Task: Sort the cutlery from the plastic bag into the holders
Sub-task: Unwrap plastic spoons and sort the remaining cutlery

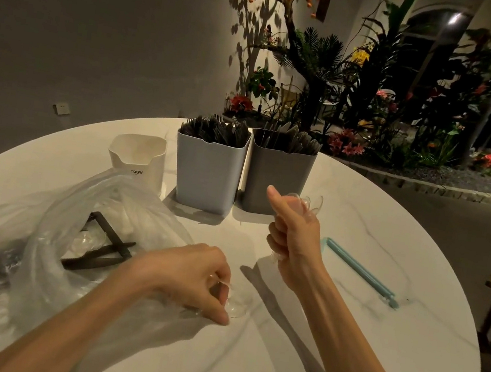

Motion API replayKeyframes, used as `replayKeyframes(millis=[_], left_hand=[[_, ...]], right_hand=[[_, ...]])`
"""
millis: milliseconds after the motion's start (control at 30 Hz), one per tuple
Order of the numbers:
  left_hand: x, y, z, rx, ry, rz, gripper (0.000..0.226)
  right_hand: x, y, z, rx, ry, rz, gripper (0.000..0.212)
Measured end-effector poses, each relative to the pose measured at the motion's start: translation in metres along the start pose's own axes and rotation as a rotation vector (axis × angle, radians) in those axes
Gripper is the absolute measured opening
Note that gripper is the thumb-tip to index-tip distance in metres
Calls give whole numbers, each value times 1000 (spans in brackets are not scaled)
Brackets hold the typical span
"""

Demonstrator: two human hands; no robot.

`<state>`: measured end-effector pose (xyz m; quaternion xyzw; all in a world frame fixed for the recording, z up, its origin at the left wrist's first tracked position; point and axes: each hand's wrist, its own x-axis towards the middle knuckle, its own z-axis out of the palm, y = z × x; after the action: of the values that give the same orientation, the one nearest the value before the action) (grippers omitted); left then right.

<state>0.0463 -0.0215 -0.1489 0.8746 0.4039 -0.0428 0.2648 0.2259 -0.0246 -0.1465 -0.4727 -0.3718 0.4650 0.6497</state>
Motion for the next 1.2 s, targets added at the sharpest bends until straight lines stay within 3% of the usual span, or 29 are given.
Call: replayKeyframes(millis=[100,233,367,467,533,733,833,1000,1100,1200], left_hand=[[6,-8,0,-52,5,51,22],[14,-13,-1,-461,206,37,33],[18,-4,4,-734,378,106,37],[24,-1,15,-749,413,165,22],[27,-2,20,-748,407,169,24],[28,-10,18,-315,492,162,26],[27,-13,18,-125,549,119,24],[27,-14,19,-84,559,63,24],[29,-15,19,-194,587,74,25],[29,-12,18,-340,583,94,21]], right_hand=[[0,0,2,-19,5,12,33],[-2,-1,2,29,10,7,21],[-7,5,11,-51,-45,39,44],[-14,12,21,-136,-105,36,29],[-13,16,24,-209,-61,7,31],[-11,17,22,-358,12,-122,35],[-14,20,26,-385,-4,-90,37],[-13,23,26,-349,31,-44,35],[-10,24,24,-336,15,-14,27],[-10,23,25,-340,56,-75,37]])
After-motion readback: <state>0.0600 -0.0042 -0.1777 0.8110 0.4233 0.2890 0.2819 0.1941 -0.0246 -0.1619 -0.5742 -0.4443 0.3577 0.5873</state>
